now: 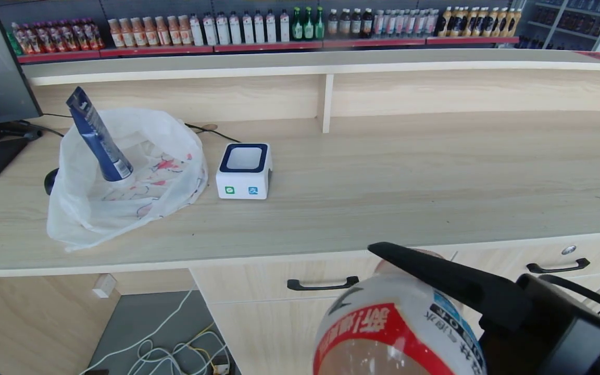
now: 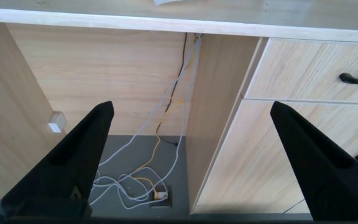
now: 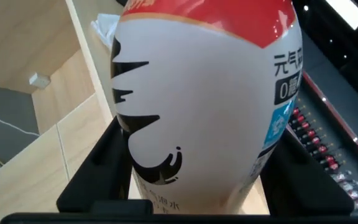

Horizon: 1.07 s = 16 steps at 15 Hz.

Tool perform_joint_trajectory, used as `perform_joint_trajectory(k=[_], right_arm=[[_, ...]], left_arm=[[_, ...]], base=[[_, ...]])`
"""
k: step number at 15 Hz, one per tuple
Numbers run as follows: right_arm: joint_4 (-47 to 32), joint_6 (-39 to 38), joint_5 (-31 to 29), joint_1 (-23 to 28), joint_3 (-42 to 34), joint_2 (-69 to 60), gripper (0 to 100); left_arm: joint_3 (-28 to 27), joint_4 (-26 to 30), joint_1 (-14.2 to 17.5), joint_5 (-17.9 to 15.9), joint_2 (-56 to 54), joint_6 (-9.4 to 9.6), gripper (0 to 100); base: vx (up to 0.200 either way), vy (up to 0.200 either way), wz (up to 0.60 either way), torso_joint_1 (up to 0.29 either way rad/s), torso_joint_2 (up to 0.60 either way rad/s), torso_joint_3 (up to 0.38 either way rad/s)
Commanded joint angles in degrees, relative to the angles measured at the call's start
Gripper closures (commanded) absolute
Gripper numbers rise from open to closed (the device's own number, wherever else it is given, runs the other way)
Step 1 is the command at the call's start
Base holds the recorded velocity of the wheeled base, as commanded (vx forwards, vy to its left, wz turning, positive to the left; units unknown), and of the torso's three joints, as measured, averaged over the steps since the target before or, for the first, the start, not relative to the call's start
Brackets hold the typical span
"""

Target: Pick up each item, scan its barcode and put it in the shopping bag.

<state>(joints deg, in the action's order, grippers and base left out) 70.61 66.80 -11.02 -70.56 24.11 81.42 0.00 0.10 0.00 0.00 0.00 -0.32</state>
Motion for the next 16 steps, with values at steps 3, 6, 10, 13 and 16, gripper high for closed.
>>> perform_joint_trajectory(k=[3,6,10,13,16], right_arm=[[0.1,11.5,1.9,0.0,-0.1,-0.1,100],[0.1,15.2,4.6,0.0,0.7,0.1,100],[0.2,24.1,9.8,0.0,0.8,-0.4,100],[0.2,24.7,12.0,0.1,0.6,-0.6,100],[0.2,28.4,15.9,0.5,0.9,-0.7,100]], left_arm=[[0.0,0.0,0.0,0.0,0.0,-0.03,0],[0.0,0.0,0.0,0.0,0.0,-0.03,0],[0.0,0.0,0.0,0.0,0.0,-0.03,0],[0.0,0.0,0.0,0.0,0.0,-0.03,0],[0.0,0.0,0.0,0.0,0.0,-0.03,0]], base=[[0.0,0.0,0.0,0.0,0.0,0.0],[0.0,0.0,0.0,0.0,0.0,0.0],[0.0,0.0,0.0,0.0,0.0,0.0],[0.0,0.0,0.0,0.0,0.0,0.0],[0.0,0.0,0.0,0.0,0.0,0.0]])
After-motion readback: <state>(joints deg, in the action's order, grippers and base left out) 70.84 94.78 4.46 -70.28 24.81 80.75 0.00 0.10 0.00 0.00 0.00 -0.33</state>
